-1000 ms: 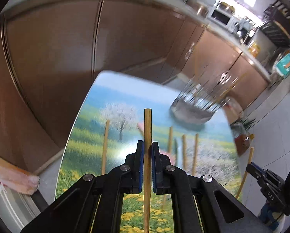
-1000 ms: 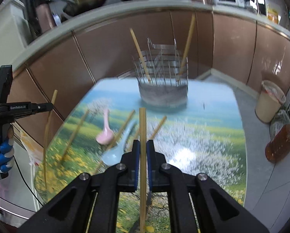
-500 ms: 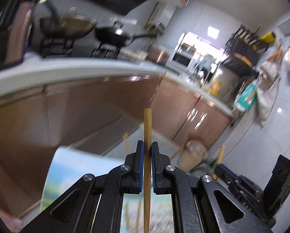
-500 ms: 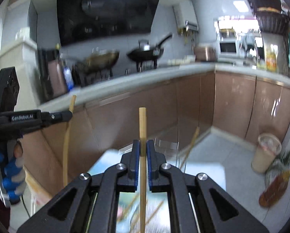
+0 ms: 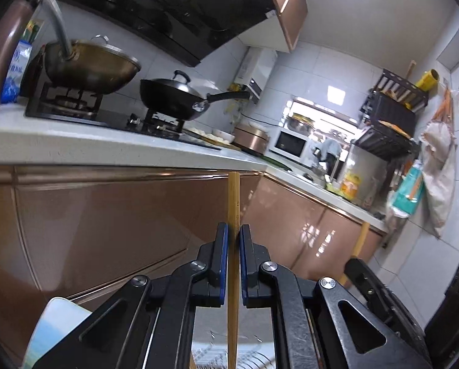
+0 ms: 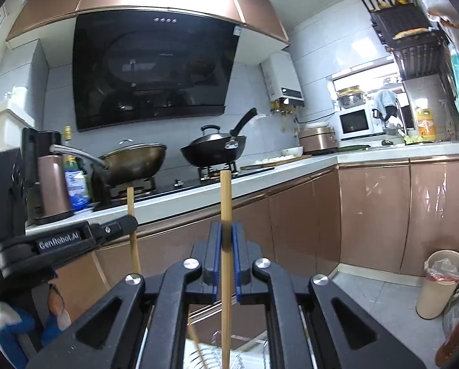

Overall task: Organize utensils
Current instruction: 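Lift both held chopsticks and carry them over the wire holder, then open the left tool into the holder while the right tool releases its chopstick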

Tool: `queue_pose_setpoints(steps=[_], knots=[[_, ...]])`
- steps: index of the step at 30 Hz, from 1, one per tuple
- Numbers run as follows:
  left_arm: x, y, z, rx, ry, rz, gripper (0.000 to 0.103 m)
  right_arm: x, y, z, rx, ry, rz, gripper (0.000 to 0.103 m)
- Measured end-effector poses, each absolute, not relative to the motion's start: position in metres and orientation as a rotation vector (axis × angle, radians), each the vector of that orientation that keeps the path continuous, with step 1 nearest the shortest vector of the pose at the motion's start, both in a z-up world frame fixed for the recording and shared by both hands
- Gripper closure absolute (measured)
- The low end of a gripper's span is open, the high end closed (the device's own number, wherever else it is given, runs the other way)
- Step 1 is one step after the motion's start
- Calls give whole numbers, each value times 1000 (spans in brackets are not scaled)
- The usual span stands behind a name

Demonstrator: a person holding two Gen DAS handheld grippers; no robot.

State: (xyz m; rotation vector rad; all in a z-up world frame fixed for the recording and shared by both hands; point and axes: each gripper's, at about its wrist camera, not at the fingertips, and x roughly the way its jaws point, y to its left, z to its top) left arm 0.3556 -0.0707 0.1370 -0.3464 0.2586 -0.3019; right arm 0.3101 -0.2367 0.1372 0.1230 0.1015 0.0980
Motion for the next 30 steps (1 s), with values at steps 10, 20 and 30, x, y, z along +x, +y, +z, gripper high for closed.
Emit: queue_pose_setpoints(steps=[10,20,30], knots=[[378,-105,58,-255,251,-157,96,328,-240,60,118,108,-20,97],[376,-105,28,-190,279,-67,96,322,-242,22,122,193,-78,96],[366,-102,24,-160,342,-60,68,302,-247,17,143,244,-105,95]])
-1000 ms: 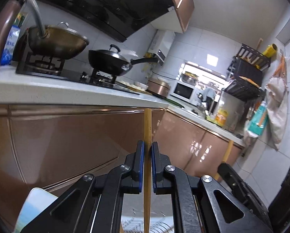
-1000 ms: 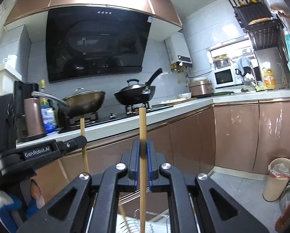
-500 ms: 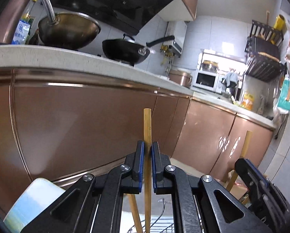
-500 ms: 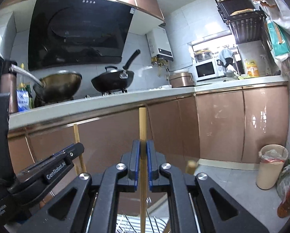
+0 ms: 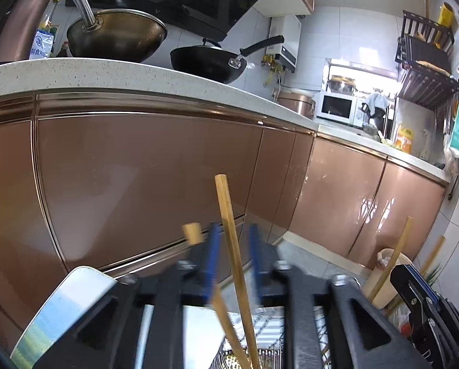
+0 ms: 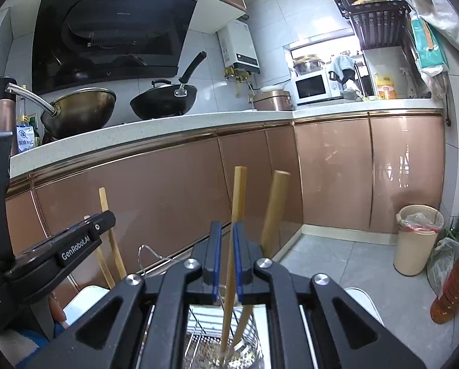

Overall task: Organize utensils
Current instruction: 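Open the left tool into the holder while the right tool releases its chopstick, then move both open tools back down toward the remaining chopsticks on the table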

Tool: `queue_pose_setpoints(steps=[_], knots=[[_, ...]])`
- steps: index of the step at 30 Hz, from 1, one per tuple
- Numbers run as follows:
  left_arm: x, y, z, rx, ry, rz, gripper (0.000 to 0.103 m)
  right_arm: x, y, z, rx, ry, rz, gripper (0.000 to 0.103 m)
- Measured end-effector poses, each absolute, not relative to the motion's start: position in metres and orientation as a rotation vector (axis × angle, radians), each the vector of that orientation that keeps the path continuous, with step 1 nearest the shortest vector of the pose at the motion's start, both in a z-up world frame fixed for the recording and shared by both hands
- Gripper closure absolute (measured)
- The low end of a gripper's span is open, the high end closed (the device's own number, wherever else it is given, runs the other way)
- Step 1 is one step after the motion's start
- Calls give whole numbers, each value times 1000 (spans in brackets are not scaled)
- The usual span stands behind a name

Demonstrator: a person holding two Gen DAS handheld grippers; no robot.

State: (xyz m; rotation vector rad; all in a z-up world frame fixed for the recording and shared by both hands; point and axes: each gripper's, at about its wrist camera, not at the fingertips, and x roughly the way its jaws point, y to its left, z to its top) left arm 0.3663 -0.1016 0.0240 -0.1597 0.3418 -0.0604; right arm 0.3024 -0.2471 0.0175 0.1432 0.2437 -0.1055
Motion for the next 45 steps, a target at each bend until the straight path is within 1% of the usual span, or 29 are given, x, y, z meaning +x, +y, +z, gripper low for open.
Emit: queue_pose_setpoints(steps=[1,2,4,14,16,18,23,30,31,33,34,35,45], knots=[[362,-100,25,-161,342,-60,63,299,-248,18,150,246,-105,95],[357,-99,28,-160,342,-64,62,296,-249,20,154,248,-114,95],[348,-98,32,-149,339,-62,56,286,-250,25,162,248,-120,95],[289,-72,59,-119,328,-64,45,236,-240,51,169,250,-135,87],[274,-66,65,-102,315,-60,40,222,-237,58,178,249,-140,84],[257,-57,75,-89,300,-50,37,209,-235,64,183,244,-141,84],[215,-25,99,-113,290,-46,36,175,-226,79,184,237,-146,83],[165,11,119,-119,299,-14,35,129,-215,99,195,233,-138,83],[158,15,122,-115,297,-5,34,123,-212,102,197,233,-133,81],[148,23,125,-112,299,8,32,113,-208,107,196,238,-132,74],[142,27,125,-110,302,15,32,108,-204,109,189,244,-137,67],[136,31,126,-108,306,19,32,103,-201,111,183,250,-138,63],[89,61,133,-96,356,49,32,60,-175,125,128,285,-132,62]])
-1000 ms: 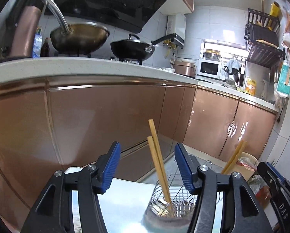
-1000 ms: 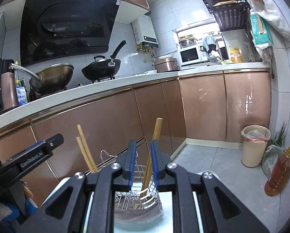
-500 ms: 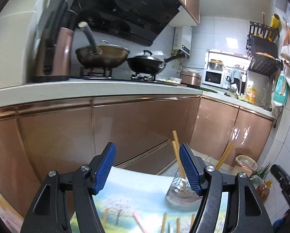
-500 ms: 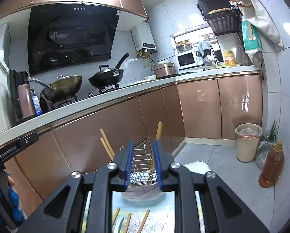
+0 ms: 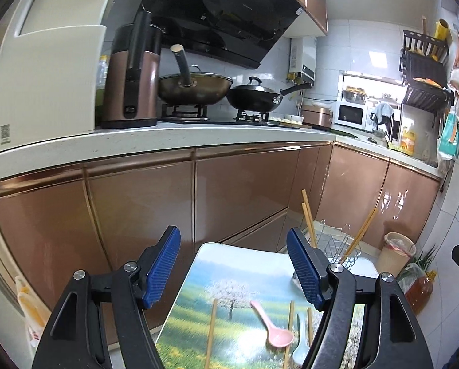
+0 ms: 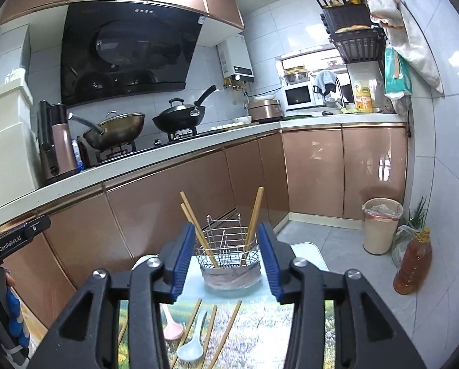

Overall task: Organize utensils
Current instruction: 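Move both open tools back down toward the remaining chopsticks on the table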

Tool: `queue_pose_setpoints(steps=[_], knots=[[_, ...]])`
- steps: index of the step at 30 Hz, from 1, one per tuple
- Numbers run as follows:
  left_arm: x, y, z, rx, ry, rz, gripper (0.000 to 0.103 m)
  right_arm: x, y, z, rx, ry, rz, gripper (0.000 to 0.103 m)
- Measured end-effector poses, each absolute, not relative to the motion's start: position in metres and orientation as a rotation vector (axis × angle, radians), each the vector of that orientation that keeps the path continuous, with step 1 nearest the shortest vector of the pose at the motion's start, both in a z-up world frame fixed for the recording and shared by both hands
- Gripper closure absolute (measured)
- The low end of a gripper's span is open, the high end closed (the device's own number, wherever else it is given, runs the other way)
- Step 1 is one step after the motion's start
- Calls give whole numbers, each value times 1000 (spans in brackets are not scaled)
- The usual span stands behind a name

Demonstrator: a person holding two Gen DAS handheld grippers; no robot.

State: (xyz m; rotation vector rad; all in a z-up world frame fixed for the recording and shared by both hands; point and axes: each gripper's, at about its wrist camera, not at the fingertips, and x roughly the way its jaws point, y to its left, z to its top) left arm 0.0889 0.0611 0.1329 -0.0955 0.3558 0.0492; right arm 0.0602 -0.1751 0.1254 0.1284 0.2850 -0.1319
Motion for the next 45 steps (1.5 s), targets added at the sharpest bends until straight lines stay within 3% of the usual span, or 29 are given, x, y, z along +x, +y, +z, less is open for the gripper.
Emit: queue_pose_setpoints(steps=[16,45], knots=[[85,80,116,-79,460,66,32,56,-167,115,100,399,-125,63],[216,106,-68,-57,994,52,34,184,-193,-47,155,893,-66,74]])
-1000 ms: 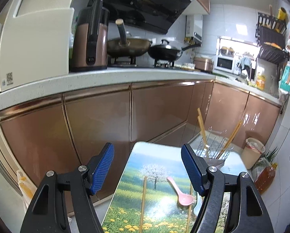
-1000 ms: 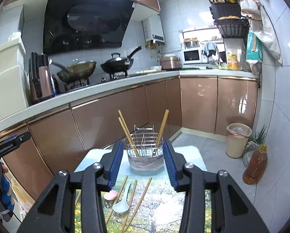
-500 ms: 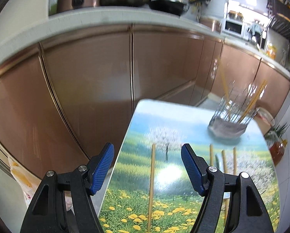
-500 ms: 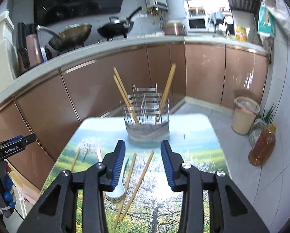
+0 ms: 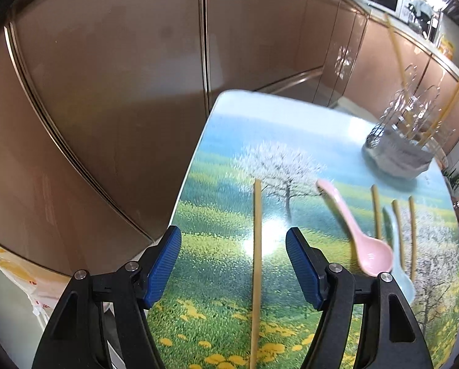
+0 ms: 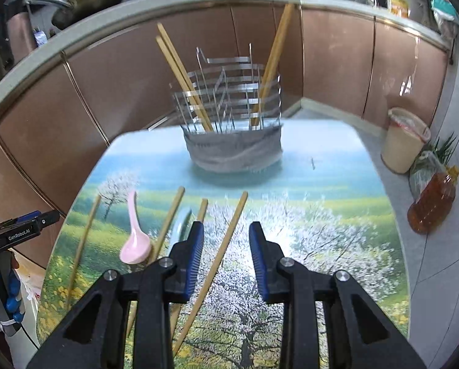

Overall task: Organize utensils
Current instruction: 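Move both open tools back down toward the remaining chopsticks on the table, then close the left tool on a chopstick while the right tool grasps another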

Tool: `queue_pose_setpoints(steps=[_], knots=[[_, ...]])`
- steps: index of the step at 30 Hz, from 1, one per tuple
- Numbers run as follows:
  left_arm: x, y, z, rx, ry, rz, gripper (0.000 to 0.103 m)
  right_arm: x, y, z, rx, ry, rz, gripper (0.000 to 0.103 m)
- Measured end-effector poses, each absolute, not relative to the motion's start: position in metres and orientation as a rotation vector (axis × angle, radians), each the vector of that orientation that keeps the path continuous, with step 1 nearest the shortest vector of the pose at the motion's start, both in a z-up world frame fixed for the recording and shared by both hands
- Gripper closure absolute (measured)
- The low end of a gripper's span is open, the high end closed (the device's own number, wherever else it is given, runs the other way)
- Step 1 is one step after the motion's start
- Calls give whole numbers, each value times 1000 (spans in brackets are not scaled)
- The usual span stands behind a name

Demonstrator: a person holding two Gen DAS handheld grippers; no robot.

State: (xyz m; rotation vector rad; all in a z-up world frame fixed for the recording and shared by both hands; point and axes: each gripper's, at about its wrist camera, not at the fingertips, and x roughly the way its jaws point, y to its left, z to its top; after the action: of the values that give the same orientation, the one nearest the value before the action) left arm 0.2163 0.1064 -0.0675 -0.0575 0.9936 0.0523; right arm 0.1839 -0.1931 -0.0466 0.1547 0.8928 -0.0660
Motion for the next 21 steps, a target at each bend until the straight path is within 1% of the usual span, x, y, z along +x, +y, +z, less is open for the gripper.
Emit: queue_pose_setpoints(steps=[6,12,20,21], knots=[[234,107,-89,-55,1041,38,37,207,-194,-72,151,959,-64,74],[245,102,-100,-43,1066,18,37,229,-193,-88,137,1013,-58,75],[251,99,-103,-32,1076,22,37,237,-191,-97,135,1019,-42,75],[252,98,-104,-28,1079,22,38,237,-191,-97,133,1019,-38,75]])
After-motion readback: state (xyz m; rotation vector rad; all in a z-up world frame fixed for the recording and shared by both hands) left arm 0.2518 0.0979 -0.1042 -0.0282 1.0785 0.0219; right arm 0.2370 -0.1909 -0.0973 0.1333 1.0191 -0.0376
